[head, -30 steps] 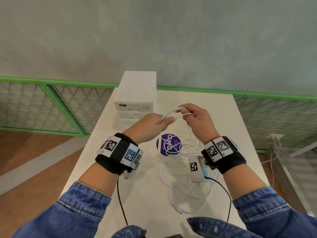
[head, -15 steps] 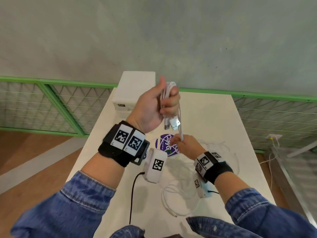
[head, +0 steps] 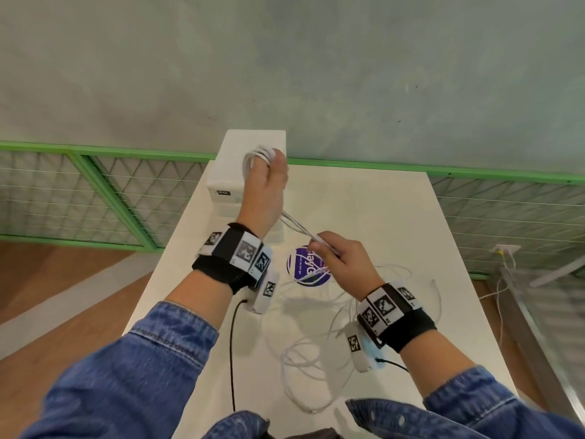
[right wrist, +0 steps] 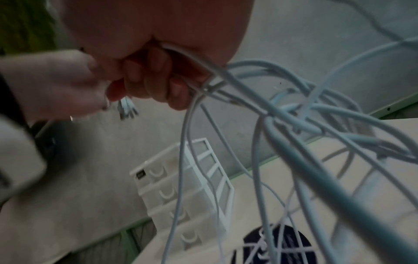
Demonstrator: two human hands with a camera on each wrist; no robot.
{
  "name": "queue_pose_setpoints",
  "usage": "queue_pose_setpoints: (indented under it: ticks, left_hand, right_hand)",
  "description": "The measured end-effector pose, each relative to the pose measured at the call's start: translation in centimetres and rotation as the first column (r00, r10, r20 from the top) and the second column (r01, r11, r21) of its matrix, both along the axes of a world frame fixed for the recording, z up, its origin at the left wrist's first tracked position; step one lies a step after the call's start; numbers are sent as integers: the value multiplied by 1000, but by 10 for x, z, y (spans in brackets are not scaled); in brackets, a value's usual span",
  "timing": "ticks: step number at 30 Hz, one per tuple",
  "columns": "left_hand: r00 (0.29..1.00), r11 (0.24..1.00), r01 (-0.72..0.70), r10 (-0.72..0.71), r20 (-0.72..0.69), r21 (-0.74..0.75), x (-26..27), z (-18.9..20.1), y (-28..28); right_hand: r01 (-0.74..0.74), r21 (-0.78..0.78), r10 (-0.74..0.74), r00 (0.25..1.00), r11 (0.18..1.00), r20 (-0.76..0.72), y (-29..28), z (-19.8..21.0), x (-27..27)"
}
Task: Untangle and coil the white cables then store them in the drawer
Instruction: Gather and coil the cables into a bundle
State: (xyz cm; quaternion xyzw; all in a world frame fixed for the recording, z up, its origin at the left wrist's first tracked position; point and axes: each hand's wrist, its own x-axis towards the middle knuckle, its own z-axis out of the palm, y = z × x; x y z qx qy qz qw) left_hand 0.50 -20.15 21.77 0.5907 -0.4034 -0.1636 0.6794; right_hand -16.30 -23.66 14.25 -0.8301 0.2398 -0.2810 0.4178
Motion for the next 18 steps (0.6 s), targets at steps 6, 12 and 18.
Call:
queue_pose_setpoints:
  ticks: [6,12,18]
  left_hand:
    - [913,728,289,-406,50,622,-13,-9,14]
    - [810,605,555,-549,-205,571,-30,7,24]
    - [879,756,470,-451,-158,456,-37,10,24]
  right_hand:
    - [62,17,-64,978,998,200,-18,29,3]
    - [125,-80,-118,989,989,90,-37,21,-2]
    - [160,-120,-173,979,980,-105,-46,-12,-7]
